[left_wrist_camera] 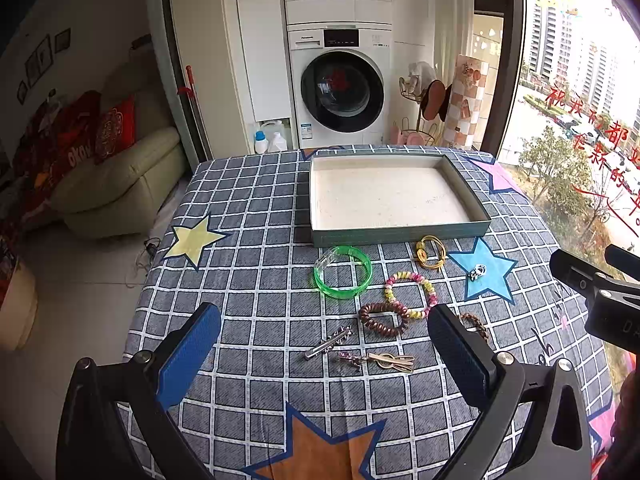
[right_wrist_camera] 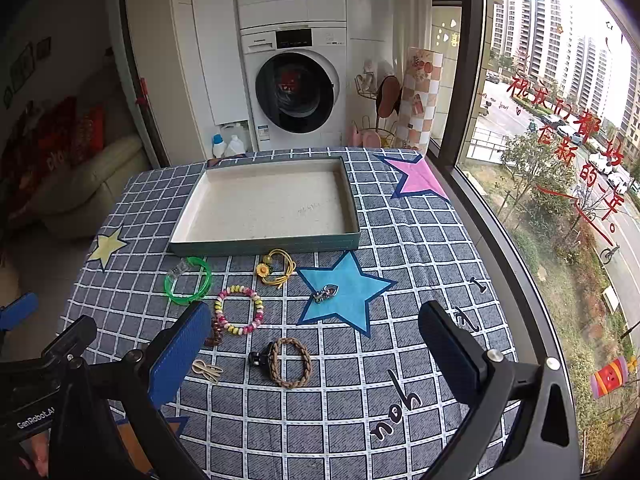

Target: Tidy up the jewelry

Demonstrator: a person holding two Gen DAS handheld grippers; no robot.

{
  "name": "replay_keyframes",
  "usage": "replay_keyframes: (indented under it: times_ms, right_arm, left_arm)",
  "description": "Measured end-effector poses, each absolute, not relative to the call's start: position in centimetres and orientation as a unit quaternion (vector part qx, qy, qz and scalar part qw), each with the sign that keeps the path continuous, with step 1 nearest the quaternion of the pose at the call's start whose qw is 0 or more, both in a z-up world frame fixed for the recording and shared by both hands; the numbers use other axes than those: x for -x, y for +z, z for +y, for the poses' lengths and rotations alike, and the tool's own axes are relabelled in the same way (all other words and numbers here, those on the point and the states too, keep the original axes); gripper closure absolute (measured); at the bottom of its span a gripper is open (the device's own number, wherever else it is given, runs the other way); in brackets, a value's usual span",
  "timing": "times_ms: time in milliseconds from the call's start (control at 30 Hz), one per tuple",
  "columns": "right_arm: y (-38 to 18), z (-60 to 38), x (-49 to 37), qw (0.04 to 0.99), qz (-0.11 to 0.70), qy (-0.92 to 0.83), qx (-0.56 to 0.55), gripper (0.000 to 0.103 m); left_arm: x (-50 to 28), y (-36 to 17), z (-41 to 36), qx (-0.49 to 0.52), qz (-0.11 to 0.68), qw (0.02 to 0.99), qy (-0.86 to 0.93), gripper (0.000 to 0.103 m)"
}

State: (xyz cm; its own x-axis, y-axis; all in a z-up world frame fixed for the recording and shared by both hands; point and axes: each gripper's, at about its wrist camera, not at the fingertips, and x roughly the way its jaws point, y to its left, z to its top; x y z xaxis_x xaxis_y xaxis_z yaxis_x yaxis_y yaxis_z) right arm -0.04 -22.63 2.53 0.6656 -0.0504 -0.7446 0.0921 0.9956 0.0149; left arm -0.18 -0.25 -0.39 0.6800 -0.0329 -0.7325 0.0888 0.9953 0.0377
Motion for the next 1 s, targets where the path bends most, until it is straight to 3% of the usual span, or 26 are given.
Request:
replay_keyframes:
  times_ms: [1000]
  right_arm:
    - [2.45,-22.68,0.02,0.912,0.408,-0.038,-0.026,0.0]
  left_arm:
    - [0.14,-0.76,-0.7,-0.037,0.402,0.914,-0.036,0.0]
